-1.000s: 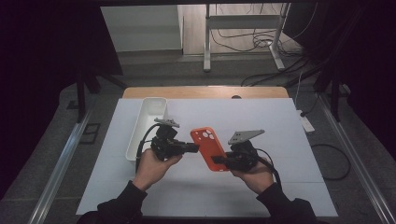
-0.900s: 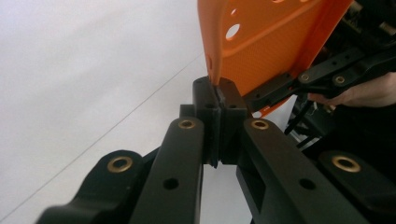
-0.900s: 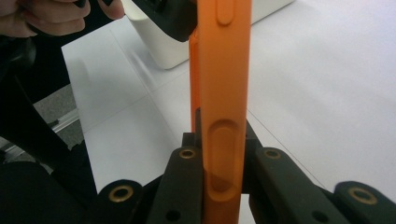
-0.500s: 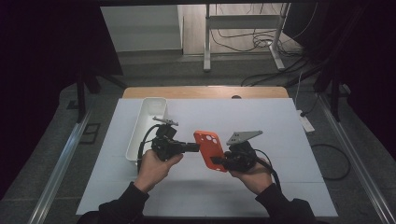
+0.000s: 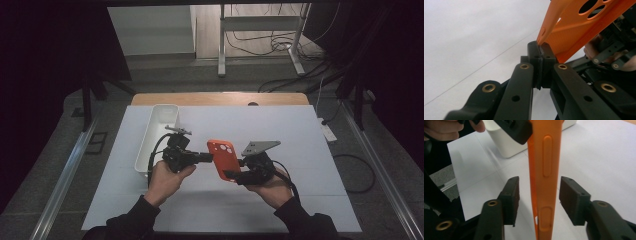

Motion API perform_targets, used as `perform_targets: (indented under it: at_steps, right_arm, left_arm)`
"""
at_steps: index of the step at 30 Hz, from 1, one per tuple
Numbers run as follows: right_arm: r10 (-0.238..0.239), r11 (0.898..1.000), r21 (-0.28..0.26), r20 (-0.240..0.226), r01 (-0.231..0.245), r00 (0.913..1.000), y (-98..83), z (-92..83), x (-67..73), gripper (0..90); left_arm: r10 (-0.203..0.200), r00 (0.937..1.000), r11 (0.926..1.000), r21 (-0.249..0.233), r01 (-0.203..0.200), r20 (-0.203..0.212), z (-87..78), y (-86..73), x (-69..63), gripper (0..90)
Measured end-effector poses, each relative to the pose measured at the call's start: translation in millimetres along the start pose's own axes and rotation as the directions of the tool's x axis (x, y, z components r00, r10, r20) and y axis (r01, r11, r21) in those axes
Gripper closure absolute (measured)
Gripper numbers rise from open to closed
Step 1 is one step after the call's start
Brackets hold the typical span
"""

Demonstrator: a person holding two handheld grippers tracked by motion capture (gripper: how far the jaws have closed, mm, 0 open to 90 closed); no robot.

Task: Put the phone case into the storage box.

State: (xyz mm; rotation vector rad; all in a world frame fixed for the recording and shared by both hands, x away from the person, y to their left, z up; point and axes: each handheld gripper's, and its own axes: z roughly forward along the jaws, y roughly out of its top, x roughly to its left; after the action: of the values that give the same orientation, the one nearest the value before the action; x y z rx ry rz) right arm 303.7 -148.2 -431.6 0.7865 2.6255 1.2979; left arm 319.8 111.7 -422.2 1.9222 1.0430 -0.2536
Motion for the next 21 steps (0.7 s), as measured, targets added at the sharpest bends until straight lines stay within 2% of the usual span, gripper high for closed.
perform_targets:
  at_steps: [4, 13, 21]
  right_arm:
    - [0.013, 1.0, 0.021, -0.006, -0.013, 0.9999, 0.5, 0.6, 0.0, 42.8]
    - [0.035, 0.999, 0.022, 0.02, -0.035, 0.9992, 0.9, -3.1, -2.0, 31.8]
    - [0.04, 0.999, 0.013, 0.04, -0.041, 0.9984, -1.2, -6.6, -3.6, 25.5]
  left_arm:
    - [0.008, 0.9999, 1.0, -0.005, -0.008, -0.014, -2.0, 0.2, 1.0, 88.8]
    - [0.014, 0.9993, 0.9998, -0.012, -0.014, -0.034, -7.5, 0.9, 4.6, 88.9]
    - [0.024, 0.9987, 0.9996, -0.016, -0.025, -0.044, -12.6, 2.5, 6.4, 88.8]
